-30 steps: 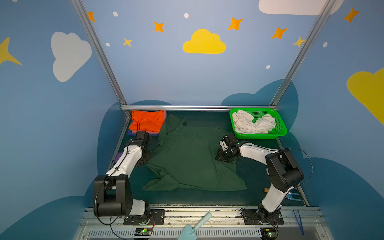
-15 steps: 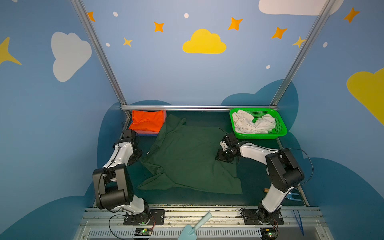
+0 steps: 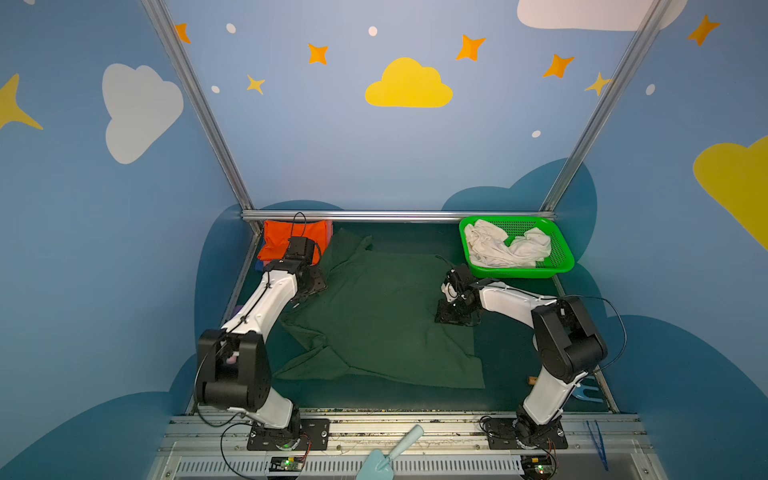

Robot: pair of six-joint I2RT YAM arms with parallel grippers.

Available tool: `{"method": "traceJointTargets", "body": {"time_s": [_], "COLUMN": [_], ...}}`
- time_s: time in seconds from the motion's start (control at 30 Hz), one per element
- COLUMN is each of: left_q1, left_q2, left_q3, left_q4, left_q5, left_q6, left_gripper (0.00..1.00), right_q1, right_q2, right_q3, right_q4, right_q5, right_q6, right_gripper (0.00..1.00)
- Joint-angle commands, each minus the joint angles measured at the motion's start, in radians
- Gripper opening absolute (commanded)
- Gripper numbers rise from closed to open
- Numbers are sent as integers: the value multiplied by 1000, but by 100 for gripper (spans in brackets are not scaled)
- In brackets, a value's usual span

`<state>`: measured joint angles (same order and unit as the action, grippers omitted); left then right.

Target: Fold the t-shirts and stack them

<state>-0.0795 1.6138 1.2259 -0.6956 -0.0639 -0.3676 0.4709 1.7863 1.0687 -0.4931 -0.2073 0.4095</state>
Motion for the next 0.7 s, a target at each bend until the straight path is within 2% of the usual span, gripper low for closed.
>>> {"method": "traceJointTargets", "body": {"time_s": [0.0, 0.27, 0.57, 0.67], "left_q1": [1, 1, 0, 1], "left_q2": [95, 254, 325, 346], "left_q3": [48, 132, 185, 199], "left_q4": [-81, -47, -9, -12], "left_q5": [-11, -23, -59, -49], "left_q6": [70, 96, 123, 127], "left_gripper": [69, 69, 49, 48], "right_q1": [-8, -23, -34, -38], "right_q2": [27, 25, 25, 23], "right_q3": [20, 7, -1, -5], "right_q4": [-68, -68, -68, -68], "right_q5": [22, 23, 20, 20], "right_q6": [-29, -30, -30, -30], "right_gripper": [39, 39, 39, 39]}}
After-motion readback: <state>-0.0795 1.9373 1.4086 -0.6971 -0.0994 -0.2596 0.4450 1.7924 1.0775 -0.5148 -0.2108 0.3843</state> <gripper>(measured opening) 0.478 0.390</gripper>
